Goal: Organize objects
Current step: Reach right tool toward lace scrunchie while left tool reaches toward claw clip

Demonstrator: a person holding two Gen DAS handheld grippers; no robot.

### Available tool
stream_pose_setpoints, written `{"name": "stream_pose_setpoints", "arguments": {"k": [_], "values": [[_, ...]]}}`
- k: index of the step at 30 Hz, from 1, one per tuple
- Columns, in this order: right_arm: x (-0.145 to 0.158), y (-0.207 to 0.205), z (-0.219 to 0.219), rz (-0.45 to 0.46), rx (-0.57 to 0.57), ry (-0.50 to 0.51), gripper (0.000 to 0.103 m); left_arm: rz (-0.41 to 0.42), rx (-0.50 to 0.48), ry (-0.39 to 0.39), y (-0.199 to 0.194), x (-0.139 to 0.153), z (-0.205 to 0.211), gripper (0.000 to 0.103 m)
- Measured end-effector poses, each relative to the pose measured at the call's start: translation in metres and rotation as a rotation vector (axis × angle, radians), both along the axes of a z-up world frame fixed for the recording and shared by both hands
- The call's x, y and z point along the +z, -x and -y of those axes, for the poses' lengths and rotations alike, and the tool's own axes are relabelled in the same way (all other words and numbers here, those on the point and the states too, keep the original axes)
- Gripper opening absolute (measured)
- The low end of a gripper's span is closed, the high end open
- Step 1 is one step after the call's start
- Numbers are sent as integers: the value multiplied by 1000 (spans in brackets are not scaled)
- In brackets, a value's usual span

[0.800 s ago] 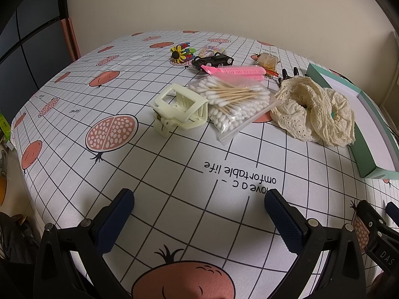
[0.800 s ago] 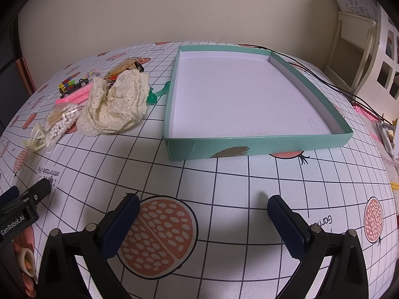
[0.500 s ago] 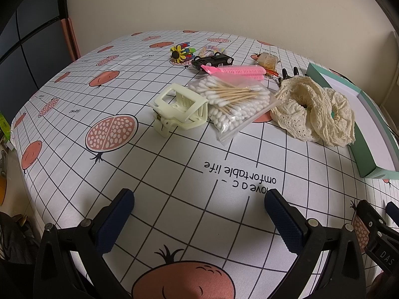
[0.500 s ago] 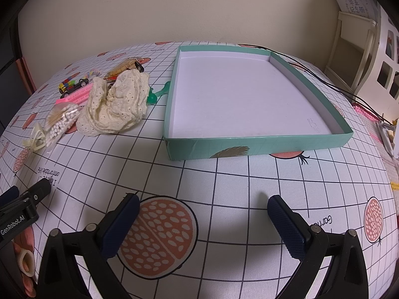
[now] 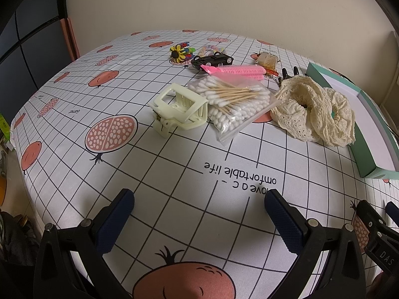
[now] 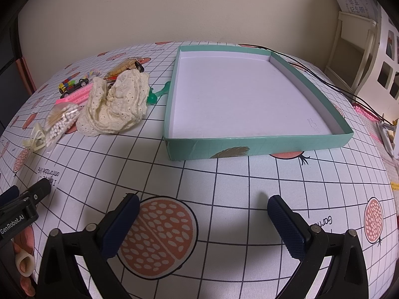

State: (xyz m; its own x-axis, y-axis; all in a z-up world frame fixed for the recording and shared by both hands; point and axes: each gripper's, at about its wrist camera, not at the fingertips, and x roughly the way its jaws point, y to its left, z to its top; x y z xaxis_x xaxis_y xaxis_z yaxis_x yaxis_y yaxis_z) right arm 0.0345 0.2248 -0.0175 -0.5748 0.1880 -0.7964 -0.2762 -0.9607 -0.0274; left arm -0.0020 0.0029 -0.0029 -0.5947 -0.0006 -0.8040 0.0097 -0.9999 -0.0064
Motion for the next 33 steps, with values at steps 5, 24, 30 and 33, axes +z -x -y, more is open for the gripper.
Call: {"name": "stream_pose_setpoints", "arguments": {"k": [5,24,30,33], "values": [[0,1,-4,20,0,7,103,21,3,-2,3,2,2,103],[108,51,24,-57,143,42,103,138,18,-96,77,85,13,103],[117,82,24,6,193,50,98,189,-3,-70,107,94,8,103],[109,97,25,45,204,70,97,235,20,-95,121,87,10,103]]}}
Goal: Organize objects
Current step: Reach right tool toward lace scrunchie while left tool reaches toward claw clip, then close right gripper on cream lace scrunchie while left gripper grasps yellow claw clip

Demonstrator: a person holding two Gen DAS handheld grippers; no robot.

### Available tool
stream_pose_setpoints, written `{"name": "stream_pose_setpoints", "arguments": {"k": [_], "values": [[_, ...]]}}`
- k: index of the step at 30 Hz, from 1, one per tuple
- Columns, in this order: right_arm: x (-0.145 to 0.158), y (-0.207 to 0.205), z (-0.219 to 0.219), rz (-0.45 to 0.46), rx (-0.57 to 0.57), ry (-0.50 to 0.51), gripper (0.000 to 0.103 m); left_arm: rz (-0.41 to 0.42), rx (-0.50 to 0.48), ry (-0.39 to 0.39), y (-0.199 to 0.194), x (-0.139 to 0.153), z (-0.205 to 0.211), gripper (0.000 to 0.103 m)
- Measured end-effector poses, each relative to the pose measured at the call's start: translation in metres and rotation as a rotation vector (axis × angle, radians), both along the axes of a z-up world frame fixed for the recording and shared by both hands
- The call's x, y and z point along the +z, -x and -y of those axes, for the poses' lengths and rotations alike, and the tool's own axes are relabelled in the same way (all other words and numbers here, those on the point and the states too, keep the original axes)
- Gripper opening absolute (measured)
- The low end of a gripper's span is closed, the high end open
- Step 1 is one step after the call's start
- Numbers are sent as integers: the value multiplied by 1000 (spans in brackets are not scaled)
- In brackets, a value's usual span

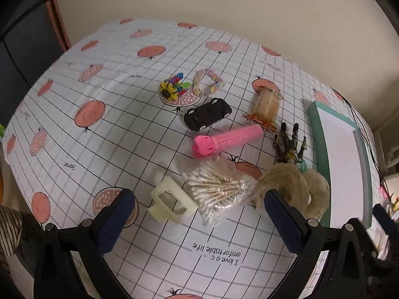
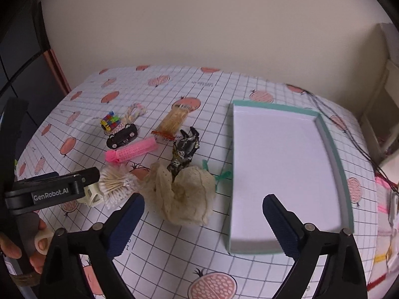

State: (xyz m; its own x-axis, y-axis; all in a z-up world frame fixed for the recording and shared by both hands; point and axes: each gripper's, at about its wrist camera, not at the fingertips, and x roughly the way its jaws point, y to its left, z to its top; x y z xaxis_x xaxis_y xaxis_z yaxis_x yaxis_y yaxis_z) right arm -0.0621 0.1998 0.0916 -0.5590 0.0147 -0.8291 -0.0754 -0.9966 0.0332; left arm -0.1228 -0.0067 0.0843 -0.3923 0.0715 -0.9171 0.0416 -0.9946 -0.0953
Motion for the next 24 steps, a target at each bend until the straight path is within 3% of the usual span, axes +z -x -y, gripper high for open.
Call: {"name": "stream_pose_setpoints", "arguments": {"k": [6,18,24], "values": [[-25,31,1,114,34,-40,91,54,-3,-11,25,-13,-8,103],[-56,48,4,183,47,35,81,69,32,34,34,-26,15,102],[-63,51,14,212,59,31,75,129,64,-30,31,-36,37,95]]}}
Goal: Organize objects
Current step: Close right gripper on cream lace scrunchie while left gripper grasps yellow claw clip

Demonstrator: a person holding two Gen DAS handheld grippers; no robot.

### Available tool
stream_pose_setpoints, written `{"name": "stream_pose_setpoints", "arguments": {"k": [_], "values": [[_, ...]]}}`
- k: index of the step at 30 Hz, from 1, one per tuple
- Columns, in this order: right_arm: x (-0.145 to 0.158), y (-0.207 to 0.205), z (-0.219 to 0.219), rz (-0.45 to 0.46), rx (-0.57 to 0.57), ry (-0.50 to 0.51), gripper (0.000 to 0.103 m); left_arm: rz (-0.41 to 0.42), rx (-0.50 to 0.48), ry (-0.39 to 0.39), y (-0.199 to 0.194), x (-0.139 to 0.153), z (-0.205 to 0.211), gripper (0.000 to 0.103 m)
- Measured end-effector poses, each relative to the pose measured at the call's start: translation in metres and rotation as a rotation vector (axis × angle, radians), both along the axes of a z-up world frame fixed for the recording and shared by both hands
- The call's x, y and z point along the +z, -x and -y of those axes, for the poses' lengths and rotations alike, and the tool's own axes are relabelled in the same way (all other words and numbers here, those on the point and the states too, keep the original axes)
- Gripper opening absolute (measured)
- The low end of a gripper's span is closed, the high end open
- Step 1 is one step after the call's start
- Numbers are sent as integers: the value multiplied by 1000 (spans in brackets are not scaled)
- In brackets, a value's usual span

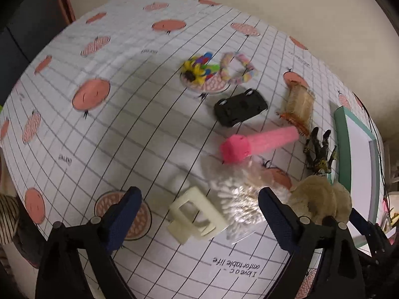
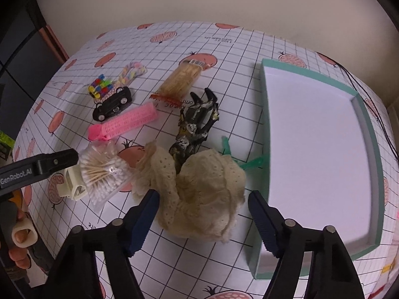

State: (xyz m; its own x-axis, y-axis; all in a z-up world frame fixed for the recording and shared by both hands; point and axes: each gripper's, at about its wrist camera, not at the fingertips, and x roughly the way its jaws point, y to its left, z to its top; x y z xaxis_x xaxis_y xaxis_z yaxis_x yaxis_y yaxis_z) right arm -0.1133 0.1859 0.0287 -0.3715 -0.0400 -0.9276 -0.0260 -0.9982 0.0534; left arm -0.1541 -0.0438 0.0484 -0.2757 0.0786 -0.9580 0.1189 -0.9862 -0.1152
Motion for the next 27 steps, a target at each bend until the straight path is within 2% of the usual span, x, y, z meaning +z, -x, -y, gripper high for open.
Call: {"name": "stream_pose_setpoints", "arguments": {"k": [3,4,7,10,17,18,21,27], "values": [[-3,2,4,12,5,-1,71,27,27,11,-2,-6,8,90],[-3,2,4,14,5,3,70,35,38,6,-2,-7,11,84],[-7,4,6,29,-6,12,65,67,44,-12,-4,-13,14,81],[-10,6,6,42,-9,24,59,82,44,-7,-3,-17,15,71],[-15,8,7,69,-9,43,41,123,26,-2,0,-29,5,69],[-15,8,7,70,-7,44,39,128,29,-10,1,-31,5,68],[-16,8,9,74,6,46,29,153,32,-29,4,-37,5,55],[-13,6,15,69,33,40,15,137,27,-15,9,-36,3,51]]}}
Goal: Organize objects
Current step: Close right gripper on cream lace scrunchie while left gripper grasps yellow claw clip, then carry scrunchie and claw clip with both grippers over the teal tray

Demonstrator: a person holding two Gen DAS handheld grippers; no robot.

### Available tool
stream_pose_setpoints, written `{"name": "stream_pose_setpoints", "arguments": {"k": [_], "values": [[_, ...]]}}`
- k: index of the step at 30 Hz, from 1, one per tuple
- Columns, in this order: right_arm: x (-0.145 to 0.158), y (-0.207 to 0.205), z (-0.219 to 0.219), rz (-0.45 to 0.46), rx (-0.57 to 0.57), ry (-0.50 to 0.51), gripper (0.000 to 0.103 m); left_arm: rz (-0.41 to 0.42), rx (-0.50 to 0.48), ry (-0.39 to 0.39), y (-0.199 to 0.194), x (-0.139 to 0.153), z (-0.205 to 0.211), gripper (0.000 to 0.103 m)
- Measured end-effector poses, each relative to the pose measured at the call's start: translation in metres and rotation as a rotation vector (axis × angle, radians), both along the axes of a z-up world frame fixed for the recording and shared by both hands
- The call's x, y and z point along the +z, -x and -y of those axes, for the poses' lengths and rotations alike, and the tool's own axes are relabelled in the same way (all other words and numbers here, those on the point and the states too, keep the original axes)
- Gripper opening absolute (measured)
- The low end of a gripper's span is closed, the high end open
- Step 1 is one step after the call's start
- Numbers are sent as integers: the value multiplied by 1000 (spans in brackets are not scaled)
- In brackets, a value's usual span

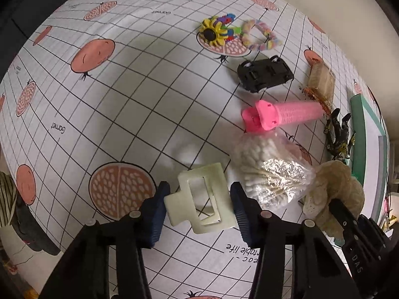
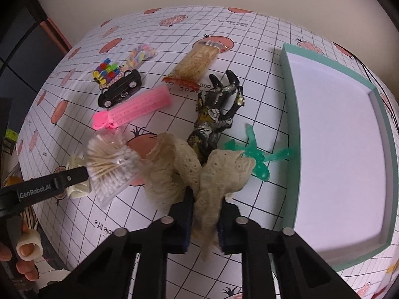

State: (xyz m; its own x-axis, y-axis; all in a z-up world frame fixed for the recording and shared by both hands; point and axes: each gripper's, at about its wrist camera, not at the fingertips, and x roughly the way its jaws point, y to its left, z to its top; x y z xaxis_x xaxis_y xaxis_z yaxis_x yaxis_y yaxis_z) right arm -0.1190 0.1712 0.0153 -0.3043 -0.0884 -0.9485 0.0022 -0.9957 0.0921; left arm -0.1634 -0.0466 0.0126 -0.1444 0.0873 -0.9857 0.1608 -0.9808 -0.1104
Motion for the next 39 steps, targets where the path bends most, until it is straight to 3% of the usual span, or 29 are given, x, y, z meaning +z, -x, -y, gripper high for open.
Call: {"name": "stream_pose_setpoints", "arguments": {"k": [7,17,26,33,39], "values": [[14,1,-3,-42,11,12,12,-23,18,5,7,3,4,51],[51,-15,-19,-173,-19,67,12,-132,45,-1,16,25,1,51],[79,-23,-45,-298,-81,126,12,-240,46,-36,-17,55,-7,51],[87,-28,-91,-356,-195,118,12,-337,-50,-80,-24,77,-46,51],[81,-32,-140,-350,-301,80,12,-396,-178,-100,-20,91,-97,51]]}}
